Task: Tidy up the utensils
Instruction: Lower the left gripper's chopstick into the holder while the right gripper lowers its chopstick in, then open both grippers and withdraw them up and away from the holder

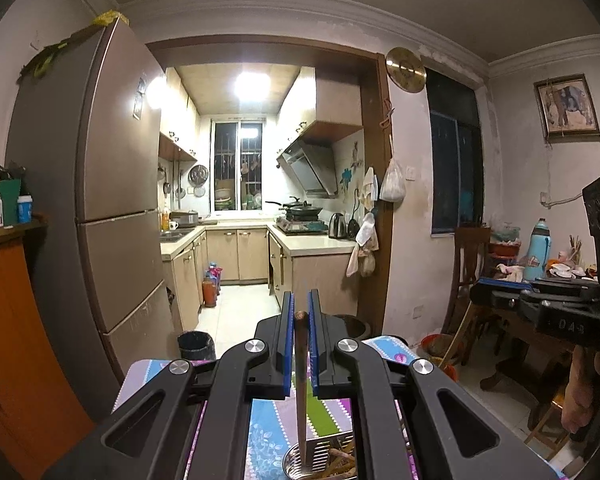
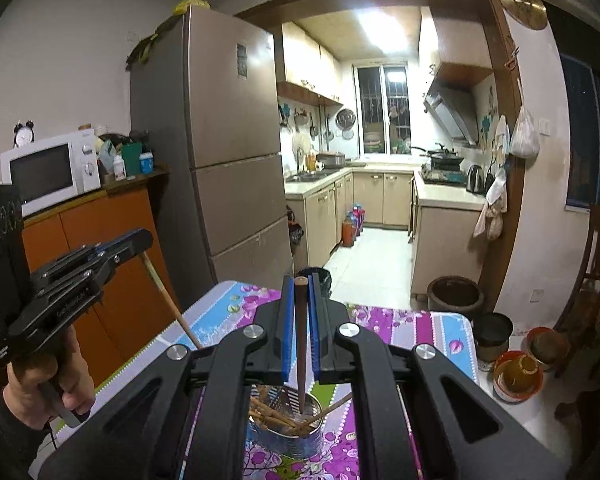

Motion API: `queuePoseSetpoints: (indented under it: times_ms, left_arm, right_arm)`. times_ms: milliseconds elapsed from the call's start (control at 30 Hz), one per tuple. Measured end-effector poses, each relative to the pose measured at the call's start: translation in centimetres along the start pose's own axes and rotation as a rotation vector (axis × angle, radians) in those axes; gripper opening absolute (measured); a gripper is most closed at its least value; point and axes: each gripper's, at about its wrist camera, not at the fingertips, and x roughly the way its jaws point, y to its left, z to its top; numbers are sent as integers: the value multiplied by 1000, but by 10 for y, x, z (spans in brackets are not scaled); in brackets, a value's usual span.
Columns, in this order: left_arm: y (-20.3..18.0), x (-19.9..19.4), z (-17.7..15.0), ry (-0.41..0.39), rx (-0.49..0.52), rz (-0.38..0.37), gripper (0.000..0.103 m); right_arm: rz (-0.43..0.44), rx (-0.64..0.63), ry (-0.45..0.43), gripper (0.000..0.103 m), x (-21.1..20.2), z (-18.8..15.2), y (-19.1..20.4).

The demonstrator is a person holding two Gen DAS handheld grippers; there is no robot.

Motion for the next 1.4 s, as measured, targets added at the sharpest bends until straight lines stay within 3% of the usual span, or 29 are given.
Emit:
queuePoseSetpoints:
  times_ms: [467,1100,1133,1167,1200,1233,1300,1400]
  left_arm:
    - [5,26,-36,62,-14,-14,8]
    - [4,37,-40,95,-21,-4,9]
    - [4,39,-40,99,-21,-1,13]
    - [4,39,-41,98,-22,0,29]
    - [4,39,-41,95,-23,1,43]
    - [3,39,-41,90,-21,4,47]
    - [4,38,-42,85,-20,9,62]
    - [5,37,-44,79,-23,17,64]
  right_arm:
    - [-3,15,54,6,25,-15,0]
    - [9,20,77,6,35,-20,-3]
    - [9,20,79,7,35,-20,-3]
    - [11,21,78,11,35,-20,-3]
    - [15,24,74,28,34,-21,-4]
    - [18,28,66,49,32,-21,-4]
    - [23,33,54,56,30,-21,-5]
    - [21,30,46,57,27,-21,-4]
